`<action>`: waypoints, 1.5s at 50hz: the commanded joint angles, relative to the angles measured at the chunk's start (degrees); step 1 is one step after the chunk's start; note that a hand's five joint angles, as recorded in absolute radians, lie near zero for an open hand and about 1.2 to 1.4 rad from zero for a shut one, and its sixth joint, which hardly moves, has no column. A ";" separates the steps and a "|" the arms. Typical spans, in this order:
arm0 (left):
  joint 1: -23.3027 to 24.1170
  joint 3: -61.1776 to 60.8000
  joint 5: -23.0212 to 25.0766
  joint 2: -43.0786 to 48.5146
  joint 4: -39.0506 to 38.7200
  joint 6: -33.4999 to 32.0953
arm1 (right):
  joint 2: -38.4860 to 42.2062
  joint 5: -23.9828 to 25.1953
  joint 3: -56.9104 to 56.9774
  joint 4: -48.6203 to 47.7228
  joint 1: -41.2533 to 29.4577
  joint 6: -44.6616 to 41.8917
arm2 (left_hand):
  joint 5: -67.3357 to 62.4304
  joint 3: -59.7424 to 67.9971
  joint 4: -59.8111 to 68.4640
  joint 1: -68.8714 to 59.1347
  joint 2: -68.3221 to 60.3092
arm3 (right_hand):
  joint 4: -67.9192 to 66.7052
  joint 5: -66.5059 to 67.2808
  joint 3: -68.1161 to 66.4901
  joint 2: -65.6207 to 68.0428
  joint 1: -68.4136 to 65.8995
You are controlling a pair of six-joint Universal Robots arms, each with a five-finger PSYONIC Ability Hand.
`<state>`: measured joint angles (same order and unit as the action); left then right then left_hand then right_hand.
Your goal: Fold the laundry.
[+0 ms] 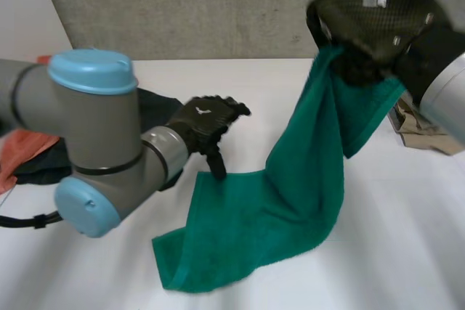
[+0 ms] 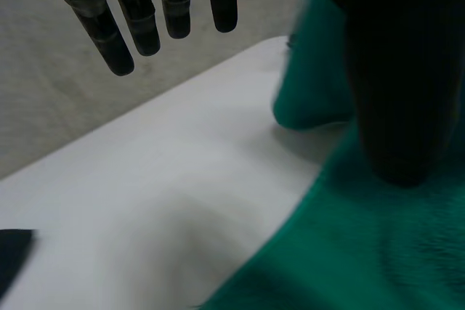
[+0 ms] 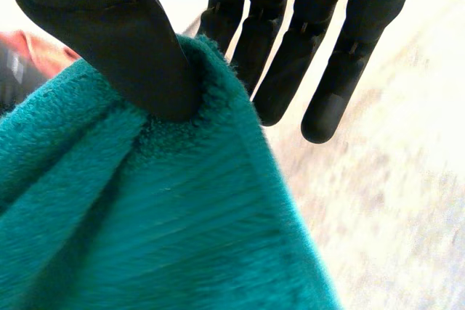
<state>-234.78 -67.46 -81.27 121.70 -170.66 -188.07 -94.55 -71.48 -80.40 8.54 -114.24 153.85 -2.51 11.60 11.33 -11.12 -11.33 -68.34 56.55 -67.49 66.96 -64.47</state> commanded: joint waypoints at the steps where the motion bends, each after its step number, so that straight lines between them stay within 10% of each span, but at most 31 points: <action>1: 3.45 4.09 0.67 5.38 1.21 2.09 | -3.97 1.44 8.32 2.89 -2.04 0.83 | 2.51 -1.60 -1.33 1.12 1.33 | -11.66 13.45 -12.51 13.04 -15.53; 5: 5.73 4.53 0.32 7.32 5.33 3.50 | -4.06 0.91 12.36 2.80 0.41 2.68 | 2.51 -1.60 -1.33 1.12 1.33 | -11.66 13.45 -12.51 13.04 -15.53; 12: 3.37 4.79 -3.45 5.48 7.02 3.33 | -1.60 3.02 12.55 2.63 7.45 5.41 | -67.47 68.39 68.66 -68.86 -68.65 | -11.66 13.45 -12.51 13.04 -15.53; 21: -6.47 7.16 -21.11 -6.63 -11.31 -5.09 | 11.47 -1.36 12.35 0.96 8.86 -1.08 | -67.49 68.40 68.67 -68.88 -68.67 | -11.66 13.45 -12.51 13.04 -15.53; 31: -9.47 6.47 -16.82 -16.14 -37.54 -14.16 | 20.55 -12.71 23.53 -25.47 6.84 0.57 | -67.49 68.40 68.67 -68.88 -68.67 | -11.66 13.45 -12.51 13.04 -15.53; 52: -11.23 -28.06 -14.10 -6.50 -38.68 -13.99 | 26.77 -2.17 -13.45 -30.51 5.79 -7.05 | -60.13 61.04 61.31 -61.52 -61.31 | -11.66 13.45 -12.51 13.04 -15.53; 64: -14.12 -30.10 -13.74 -0.58 -36.32 -20.40 | 31.54 -4.72 -15.67 -25.94 6.66 -11.47 | -23.98 24.90 25.17 -25.37 -25.16 | -11.66 13.45 -12.51 13.04 -15.53; 75: -20.10 -33.17 -10.67 -4.63 -35.88 -18.12 | 30.22 -4.98 -16.81 -24.89 8.95 -9.97 | -20.06 20.98 21.25 -21.45 -21.24 | -11.66 13.45 -12.51 13.04 -15.53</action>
<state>-251.99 -98.87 -94.13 118.95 -206.50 -207.56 -63.88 -76.53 -96.91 -16.75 -106.36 143.52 -18.24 29.33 28.62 -29.25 -29.01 -68.45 56.96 -68.03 66.96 -64.47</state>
